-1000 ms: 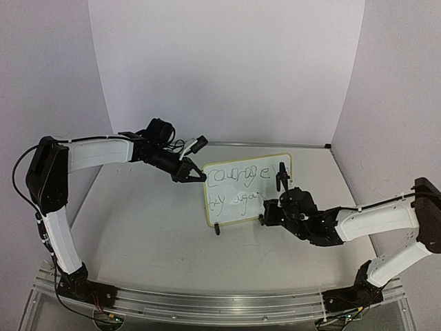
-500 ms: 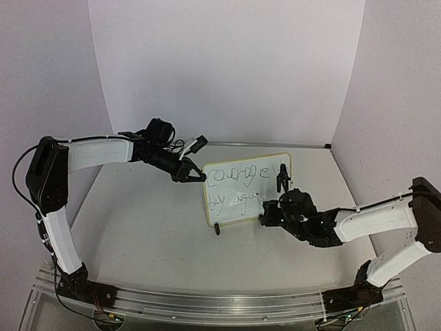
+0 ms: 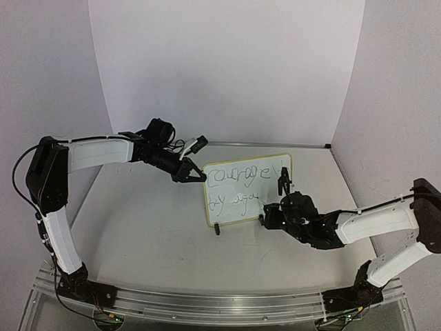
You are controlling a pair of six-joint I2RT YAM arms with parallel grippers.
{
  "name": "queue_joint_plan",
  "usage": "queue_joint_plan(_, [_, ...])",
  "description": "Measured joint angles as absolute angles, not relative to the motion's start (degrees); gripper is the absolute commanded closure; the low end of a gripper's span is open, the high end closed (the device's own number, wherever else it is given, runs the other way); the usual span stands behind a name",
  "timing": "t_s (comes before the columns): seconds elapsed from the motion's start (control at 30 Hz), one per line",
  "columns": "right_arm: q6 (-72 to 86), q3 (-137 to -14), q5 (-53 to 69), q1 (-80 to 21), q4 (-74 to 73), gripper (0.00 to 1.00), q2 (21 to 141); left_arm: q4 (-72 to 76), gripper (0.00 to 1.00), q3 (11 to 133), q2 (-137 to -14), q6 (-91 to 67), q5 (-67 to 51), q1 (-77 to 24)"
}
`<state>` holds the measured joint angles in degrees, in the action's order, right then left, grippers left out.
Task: Write a sentence on the whiteboard
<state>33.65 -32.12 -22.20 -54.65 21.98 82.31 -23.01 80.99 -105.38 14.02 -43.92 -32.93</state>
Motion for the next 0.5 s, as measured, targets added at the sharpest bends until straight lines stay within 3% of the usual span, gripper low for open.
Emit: queue_joint_plan(0.5, [33.5, -32.3, -26.8, -56.4, 19.1, 1.0, 76.3, -23.0, 1.0, 81.0, -105.4, 14.1, -44.0, -32.9])
